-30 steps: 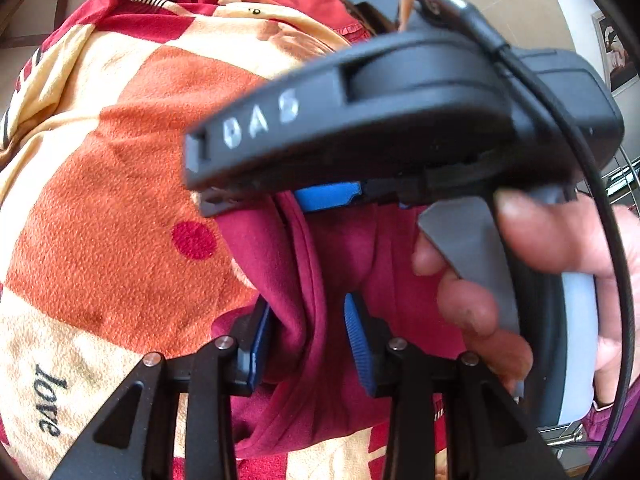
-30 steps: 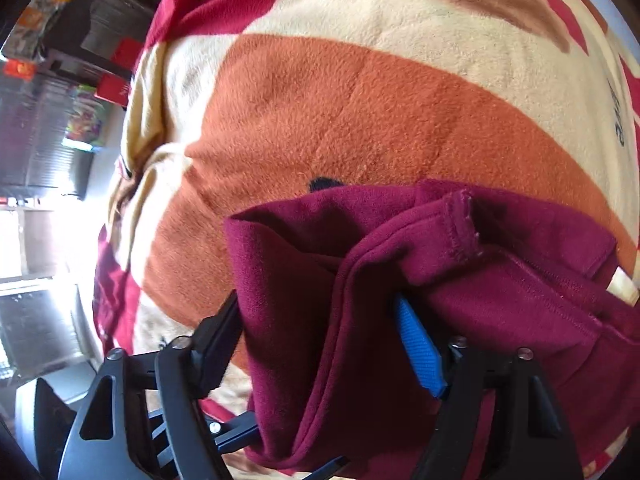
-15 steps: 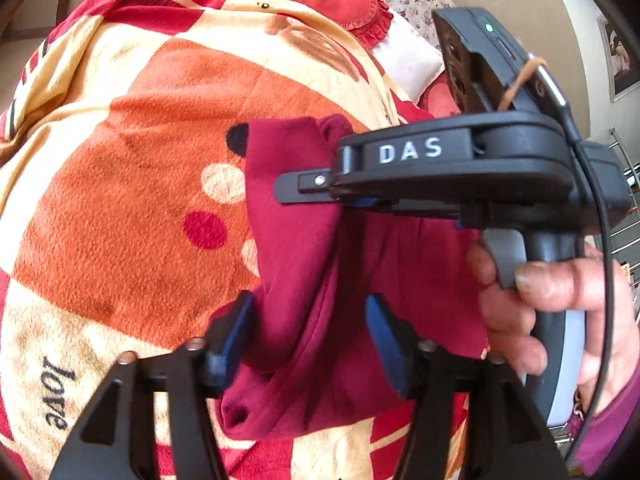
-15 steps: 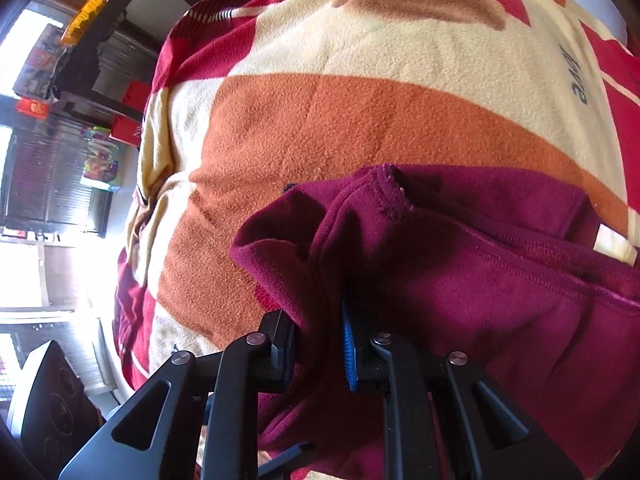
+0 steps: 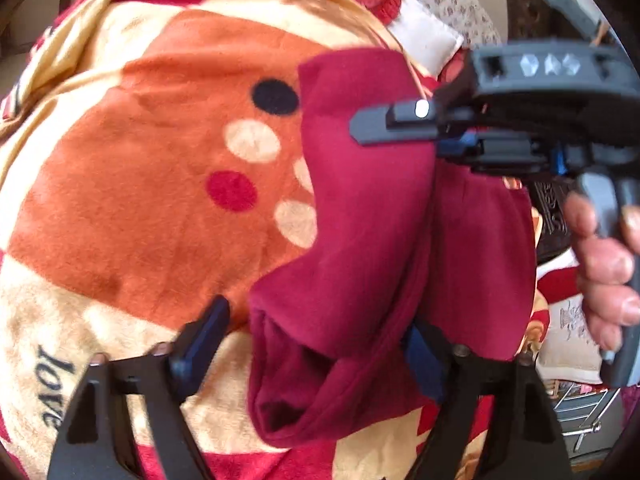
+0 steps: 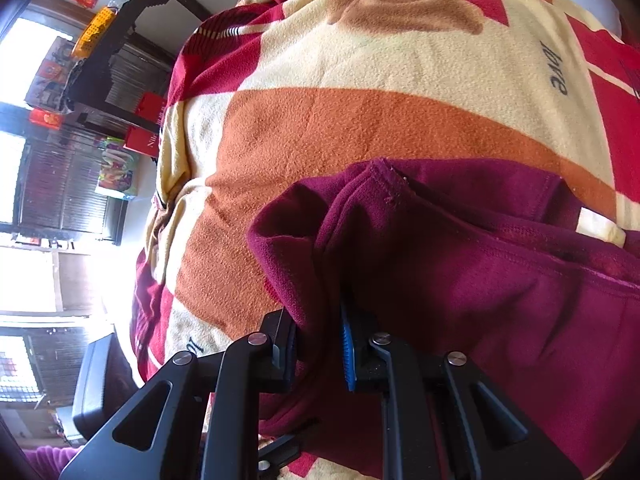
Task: Fold small clothes
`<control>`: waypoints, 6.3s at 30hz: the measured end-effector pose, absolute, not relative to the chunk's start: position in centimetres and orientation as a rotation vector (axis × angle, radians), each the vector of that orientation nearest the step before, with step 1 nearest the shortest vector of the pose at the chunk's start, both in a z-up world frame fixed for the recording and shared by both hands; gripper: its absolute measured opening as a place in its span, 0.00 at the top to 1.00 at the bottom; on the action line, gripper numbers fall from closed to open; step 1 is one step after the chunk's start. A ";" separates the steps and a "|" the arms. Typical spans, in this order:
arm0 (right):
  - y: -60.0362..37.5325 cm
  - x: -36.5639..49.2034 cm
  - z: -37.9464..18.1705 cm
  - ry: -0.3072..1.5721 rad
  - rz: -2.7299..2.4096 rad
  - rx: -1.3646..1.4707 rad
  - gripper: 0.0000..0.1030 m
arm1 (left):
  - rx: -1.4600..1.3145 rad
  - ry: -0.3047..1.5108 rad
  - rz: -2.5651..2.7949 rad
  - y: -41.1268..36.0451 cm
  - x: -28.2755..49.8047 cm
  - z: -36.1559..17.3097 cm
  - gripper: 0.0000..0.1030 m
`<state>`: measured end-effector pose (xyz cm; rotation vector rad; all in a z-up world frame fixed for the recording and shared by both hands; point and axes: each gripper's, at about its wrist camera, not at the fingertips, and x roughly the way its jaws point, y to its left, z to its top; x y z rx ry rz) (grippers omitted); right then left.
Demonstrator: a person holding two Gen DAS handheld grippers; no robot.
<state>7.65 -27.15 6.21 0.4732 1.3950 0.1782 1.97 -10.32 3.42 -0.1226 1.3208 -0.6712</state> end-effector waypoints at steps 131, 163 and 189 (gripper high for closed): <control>-53.6 -19.3 4.9 0.986 -0.164 0.801 0.49 | 0.007 1.353 -0.812 -28.0 -4.4 5.1 0.11; -41.7 -16.6 6.4 1.012 0.133 0.981 0.79 | 0.166 1.324 -0.882 -17.4 -7.0 8.8 0.52; -30.0 -18.4 3.9 1.397 -0.069 0.457 1.00 | 0.325 1.251 -0.583 -13.7 -6.7 10.1 0.17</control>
